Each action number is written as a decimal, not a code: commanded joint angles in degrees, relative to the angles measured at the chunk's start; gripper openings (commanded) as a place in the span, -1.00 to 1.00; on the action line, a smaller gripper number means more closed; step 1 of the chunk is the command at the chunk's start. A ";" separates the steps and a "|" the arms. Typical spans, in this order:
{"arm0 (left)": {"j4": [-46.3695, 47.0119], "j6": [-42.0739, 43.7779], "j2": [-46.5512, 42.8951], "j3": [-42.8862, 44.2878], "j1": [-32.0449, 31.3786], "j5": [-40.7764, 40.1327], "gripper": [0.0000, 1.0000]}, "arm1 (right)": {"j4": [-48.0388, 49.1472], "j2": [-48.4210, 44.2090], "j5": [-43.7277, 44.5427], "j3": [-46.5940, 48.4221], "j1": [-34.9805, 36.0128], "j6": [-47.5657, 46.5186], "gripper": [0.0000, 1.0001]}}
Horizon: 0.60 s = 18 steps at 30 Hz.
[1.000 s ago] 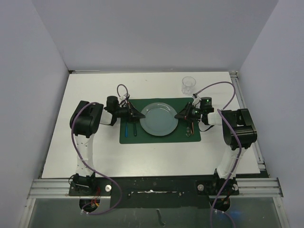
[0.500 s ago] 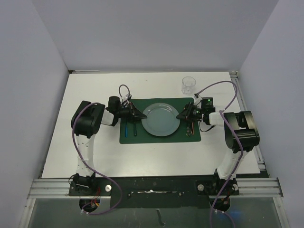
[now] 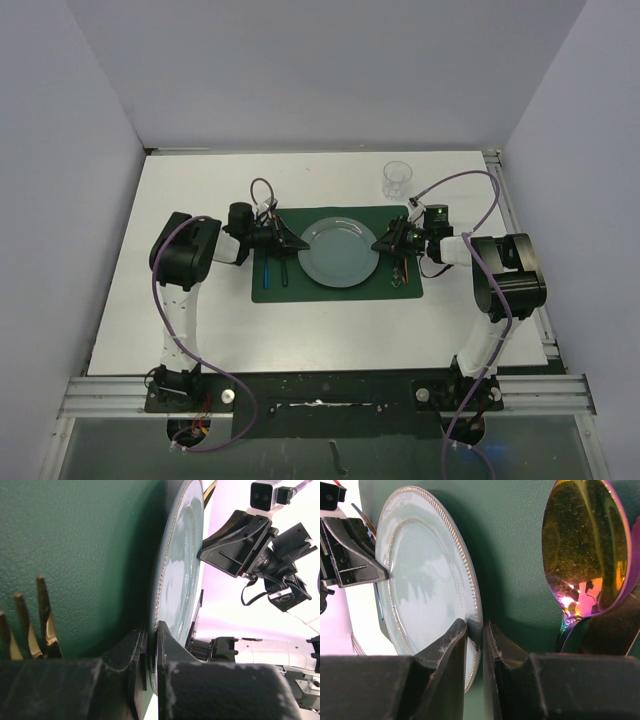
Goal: Set the dinner table for one person
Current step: Adjust the plate on the napkin.
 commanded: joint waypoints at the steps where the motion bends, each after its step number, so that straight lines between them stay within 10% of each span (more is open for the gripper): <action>1: -0.89 3.07 -0.76 2.92 -2.41 2.37 -1.00 | 3.52 -1.28 -3.60 0.77 1.48 -0.32 -1.00; 18: -9.00 9.23 -2.49 2.92 -2.07 0.32 -0.56 | 3.98 -0.72 -4.31 0.82 1.69 -0.05 -0.83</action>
